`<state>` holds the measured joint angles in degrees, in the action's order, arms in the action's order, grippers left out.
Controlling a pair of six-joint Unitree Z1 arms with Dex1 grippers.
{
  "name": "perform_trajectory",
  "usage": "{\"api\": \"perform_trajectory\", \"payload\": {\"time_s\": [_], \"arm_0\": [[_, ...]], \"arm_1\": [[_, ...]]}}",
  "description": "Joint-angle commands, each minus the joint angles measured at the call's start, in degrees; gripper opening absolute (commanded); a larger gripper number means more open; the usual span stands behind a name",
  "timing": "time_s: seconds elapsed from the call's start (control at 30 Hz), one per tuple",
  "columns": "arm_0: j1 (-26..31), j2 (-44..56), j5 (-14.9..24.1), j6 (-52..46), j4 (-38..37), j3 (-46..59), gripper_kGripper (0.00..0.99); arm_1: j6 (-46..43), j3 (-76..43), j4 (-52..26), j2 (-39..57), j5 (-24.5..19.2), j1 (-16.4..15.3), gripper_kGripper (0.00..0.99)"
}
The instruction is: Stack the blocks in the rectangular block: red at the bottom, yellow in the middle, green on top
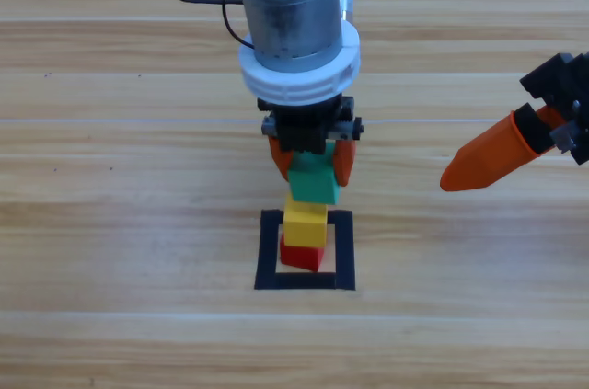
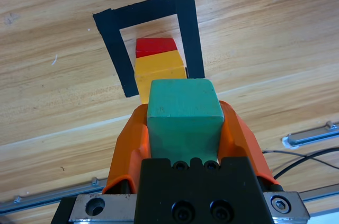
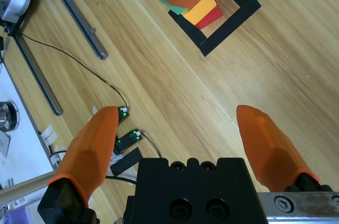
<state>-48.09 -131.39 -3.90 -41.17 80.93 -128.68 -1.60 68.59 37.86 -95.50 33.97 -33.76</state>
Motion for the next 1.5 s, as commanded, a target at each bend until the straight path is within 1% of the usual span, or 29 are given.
{"api": "perform_trajectory", "payload": {"time_s": [0.03, 0.2, 0.53, 0.7, 0.87, 1.37, 1.4, 1.43, 1.47, 1.5], "arm_0": [[-1.7, -3.0, 0.9, 1.2, 0.5, 1.6, 0.0], [-1.6, -3.5, 0.9, 1.4, 0.5, 1.4, 0.0], [-1.6, -5.0, 1.4, 2.0, 0.5, 1.6, 0.0], [-1.6, -4.9, 1.7, 2.2, 0.5, 1.5, 0.0], [-1.6, -4.8, 2.0, 2.3, 0.5, 1.3, 0.0], [-1.6, -3.0, 2.4, 3.4, 0.5, 2.6, 0.0], [-1.6, -2.8, 2.4, 3.5, 0.5, 2.6, 0.193], [-1.6, -2.7, 2.4, 3.6, 0.5, 2.7, 0.597], [-1.6, -2.6, 2.4, 3.6, 0.5, 2.9, 0.907], [-1.6, -2.3, 2.4, 3.6, 0.5, 2.9, 0.988]], "arm_1": [[0.6, -1.8, -1.9, 1.2, -0.7, 1.3, 0.99], [0.6, -1.9, -2.2, 1.9, 1.3, 1.3, 0.99], [0.2, -2.0, -2.2, 3.2, 3.2, 1.3, 0.99], [-0.1, -1.5, -2.2, 3.5, 5.9, 1.3, 0.99], [-0.6, -1.4, -2.2, 3.7, 7.5, 1.3, 0.99], [-0.8, -2.4, -2.2, 4.0, 7.6, 1.3, 0.99], [-0.9, -2.4, -2.2, 4.0, 7.6, 1.3, 0.99], [-0.9, -2.4, -2.2, 4.1, 7.6, 1.3, 0.99], [-0.9, -2.5, -2.2, 4.1, 7.6, 1.3, 0.99], [-0.9, -2.5, -2.2, 4.1, 7.6, 1.3, 0.99]]}}
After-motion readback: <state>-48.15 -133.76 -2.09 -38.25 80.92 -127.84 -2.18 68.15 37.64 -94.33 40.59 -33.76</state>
